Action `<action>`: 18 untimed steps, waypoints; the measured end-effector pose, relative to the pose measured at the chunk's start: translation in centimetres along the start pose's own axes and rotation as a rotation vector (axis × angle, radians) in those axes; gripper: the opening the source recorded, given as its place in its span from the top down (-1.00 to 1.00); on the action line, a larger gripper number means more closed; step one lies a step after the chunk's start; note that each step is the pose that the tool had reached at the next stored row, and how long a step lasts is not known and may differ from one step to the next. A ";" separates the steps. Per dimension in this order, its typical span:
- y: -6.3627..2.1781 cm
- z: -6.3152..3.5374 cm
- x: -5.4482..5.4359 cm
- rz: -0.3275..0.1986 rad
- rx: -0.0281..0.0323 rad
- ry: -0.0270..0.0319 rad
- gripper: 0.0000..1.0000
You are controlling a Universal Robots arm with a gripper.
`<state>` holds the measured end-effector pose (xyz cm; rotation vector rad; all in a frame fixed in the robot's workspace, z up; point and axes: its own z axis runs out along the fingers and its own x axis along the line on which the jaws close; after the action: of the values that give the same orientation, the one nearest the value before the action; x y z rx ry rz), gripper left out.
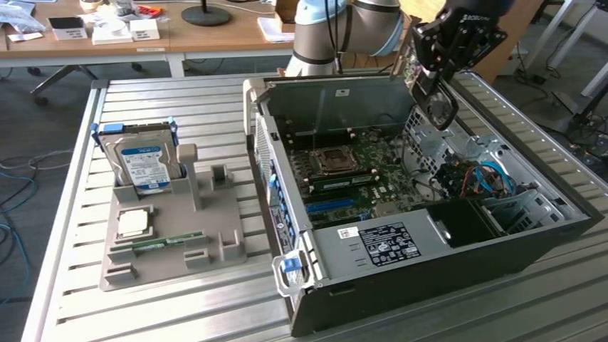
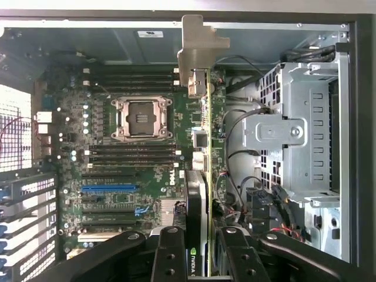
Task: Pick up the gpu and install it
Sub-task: 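Pick up the gpu and move the gpu toward the slot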
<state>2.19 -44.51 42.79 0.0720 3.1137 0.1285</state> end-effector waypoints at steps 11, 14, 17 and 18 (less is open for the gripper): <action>0.09 0.06 -1.9 0.006 0.0000 -0.0005 0.47; 0.11 0.07 -2.4 0.006 0.0001 -0.0005 0.47; 0.12 0.08 -2.7 0.006 0.0001 -0.0005 0.47; 0.12 0.08 -2.7 0.006 0.0001 -0.0005 0.47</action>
<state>4.90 -44.51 42.78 0.0814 3.1132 0.1283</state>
